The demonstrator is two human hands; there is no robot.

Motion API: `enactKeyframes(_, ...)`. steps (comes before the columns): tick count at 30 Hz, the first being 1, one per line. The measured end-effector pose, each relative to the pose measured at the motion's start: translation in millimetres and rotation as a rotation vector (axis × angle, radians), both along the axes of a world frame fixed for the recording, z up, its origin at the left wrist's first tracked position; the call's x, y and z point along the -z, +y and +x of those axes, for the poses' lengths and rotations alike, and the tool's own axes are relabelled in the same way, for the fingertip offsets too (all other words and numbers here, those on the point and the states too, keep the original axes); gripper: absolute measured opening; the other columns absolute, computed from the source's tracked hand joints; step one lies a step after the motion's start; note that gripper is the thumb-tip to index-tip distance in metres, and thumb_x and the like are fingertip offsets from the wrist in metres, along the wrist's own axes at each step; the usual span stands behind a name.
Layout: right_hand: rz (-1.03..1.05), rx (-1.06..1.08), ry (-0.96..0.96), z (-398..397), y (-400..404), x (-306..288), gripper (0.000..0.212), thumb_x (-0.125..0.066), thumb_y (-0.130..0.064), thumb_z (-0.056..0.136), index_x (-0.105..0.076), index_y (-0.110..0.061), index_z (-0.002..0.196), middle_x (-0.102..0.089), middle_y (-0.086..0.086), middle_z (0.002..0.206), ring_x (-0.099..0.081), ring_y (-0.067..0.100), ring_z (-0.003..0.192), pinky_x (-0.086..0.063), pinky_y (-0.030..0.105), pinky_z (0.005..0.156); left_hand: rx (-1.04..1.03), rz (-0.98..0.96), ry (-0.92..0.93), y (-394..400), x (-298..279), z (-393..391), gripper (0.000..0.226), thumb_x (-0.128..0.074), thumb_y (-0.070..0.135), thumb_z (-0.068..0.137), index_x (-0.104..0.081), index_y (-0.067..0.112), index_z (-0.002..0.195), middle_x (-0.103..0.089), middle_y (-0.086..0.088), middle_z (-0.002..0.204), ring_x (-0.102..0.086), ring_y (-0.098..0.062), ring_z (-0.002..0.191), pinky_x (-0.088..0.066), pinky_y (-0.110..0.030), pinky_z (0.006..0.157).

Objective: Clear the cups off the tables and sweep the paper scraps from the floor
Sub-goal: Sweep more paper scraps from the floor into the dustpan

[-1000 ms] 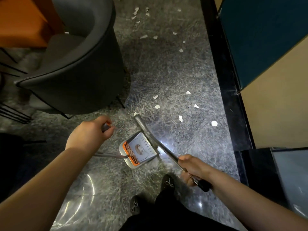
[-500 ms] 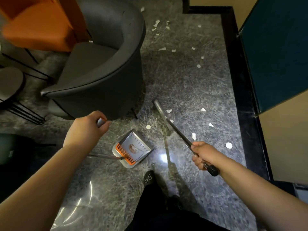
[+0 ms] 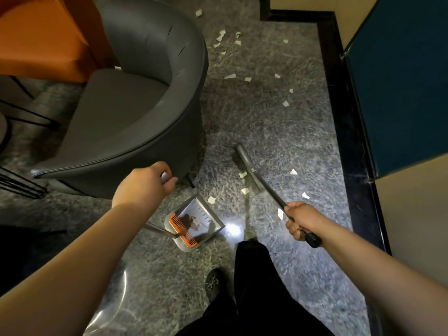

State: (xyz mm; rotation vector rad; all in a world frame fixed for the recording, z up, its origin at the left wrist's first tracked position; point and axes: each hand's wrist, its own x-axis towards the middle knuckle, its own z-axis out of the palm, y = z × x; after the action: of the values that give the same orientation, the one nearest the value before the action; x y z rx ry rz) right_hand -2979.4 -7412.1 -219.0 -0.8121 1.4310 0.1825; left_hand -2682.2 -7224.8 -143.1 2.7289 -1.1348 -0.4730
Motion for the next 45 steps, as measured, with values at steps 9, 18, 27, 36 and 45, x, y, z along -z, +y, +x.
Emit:
enactKeyframes(9, -0.04, -0.221, 0.117, 39.9, -79.9, 28.6, 0.023, -0.033, -0.012, 0.102, -0.045, -0.009, 0.083, -0.038, 0.005, 0.046, -0.029, 0.015, 0.033, -0.028, 0.018, 0.035, 0.02, 0.036, -0.019, -40.6, 2.6, 5.2, 0.02, -0.056, 0.049, 0.091, -0.051, 0.03, 0.085, -0.056, 0.003, 0.062, -0.057, -0.018, 0.059, -0.051, -0.033, 0.053)
enactKeyframes(18, 0.12, -0.426, 0.219, 62.1, -67.7, 33.7, 0.015, -0.031, -0.013, 0.101, -0.044, -0.006, 0.099, -0.038, 0.006, 0.049, -0.029, 0.012, 0.037, -0.027, 0.016, 0.037, -0.029, 0.013, 0.059, -42.1, 3.1, 17.2, 0.023, -0.057, 0.048, 0.092, -0.05, 0.029, 0.082, -0.056, 0.004, 0.061, -0.055, -0.015, 0.057, -0.049, -0.032, 0.052)
enactKeyframes(27, 0.153, -0.585, 0.176, 71.2, 30.6, 17.6, 0.013, -0.035, -0.017, 0.101, -0.046, -0.01, 0.099, -0.043, 0.005, 0.037, -0.034, 0.013, 0.028, -0.033, 0.014, 0.036, -0.028, 0.006, 0.056, -18.4, 6.1, 18.0, 0.021, -0.055, 0.049, 0.093, -0.05, 0.03, 0.085, -0.057, 0.004, 0.062, -0.056, -0.015, 0.057, -0.049, -0.029, 0.052)
enactKeyframes(36, 0.212, -0.501, 0.08, 51.8, 84.8, -13.3, 0.011, -0.039, -0.018, 0.102, -0.044, -0.017, 0.092, -0.037, 0.004, 0.056, -0.03, 0.009, 0.031, -0.026, 0.013, 0.04, -0.009, -0.053, 0.033, 23.2, 7.3, 12.8, 0.018, -0.058, 0.048, 0.091, -0.053, 0.031, 0.088, -0.058, 0.004, 0.067, -0.057, -0.016, 0.06, -0.055, -0.036, 0.059)
enactKeyframes(45, 0.139, -0.199, 0.036, 21.0, 120.8, -25.5, 0.011, -0.039, -0.023, 0.103, -0.045, -0.021, 0.094, -0.038, 0.004, 0.056, -0.029, 0.008, 0.032, -0.027, 0.013, 0.04, 0.063, -0.131, 0.096, 53.3, -15.3, 17.6, 0.018, -0.067, 0.046, 0.086, -0.059, 0.03, 0.086, -0.061, 0.003, 0.069, -0.059, -0.016, 0.061, -0.055, -0.036, 0.06)
